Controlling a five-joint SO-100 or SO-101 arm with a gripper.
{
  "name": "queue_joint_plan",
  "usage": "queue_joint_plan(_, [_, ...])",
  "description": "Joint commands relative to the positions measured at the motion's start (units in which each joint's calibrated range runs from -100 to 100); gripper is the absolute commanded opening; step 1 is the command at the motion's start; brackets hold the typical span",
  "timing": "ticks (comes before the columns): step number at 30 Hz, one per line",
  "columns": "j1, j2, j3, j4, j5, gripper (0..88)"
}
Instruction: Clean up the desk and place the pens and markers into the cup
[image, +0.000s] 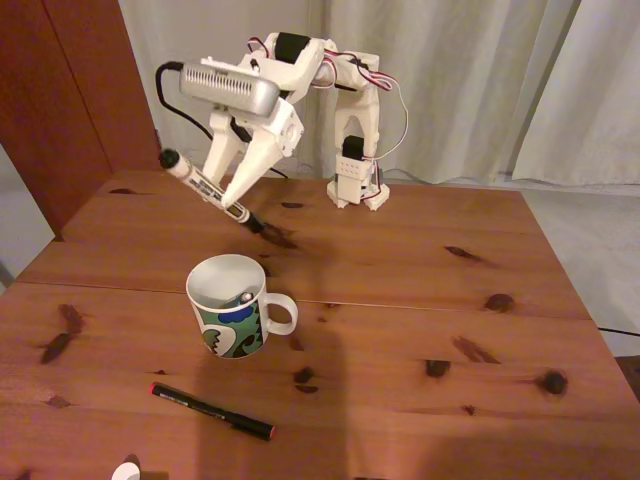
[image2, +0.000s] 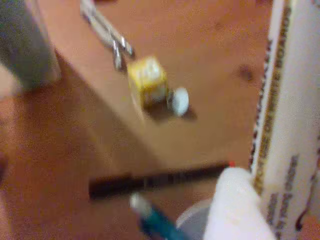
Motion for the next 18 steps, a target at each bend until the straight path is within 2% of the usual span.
queue_joint_plan(1, [-0.53,-4.14,-0.41,-5.73,0.39,0.8])
queue_joint_plan(7, [-0.53,-3.89,-0.23,-12.27,0.76,0.8])
queue_joint_plan(18, [-0.29,-3.14,9.15,-17.86,1.86,0.8])
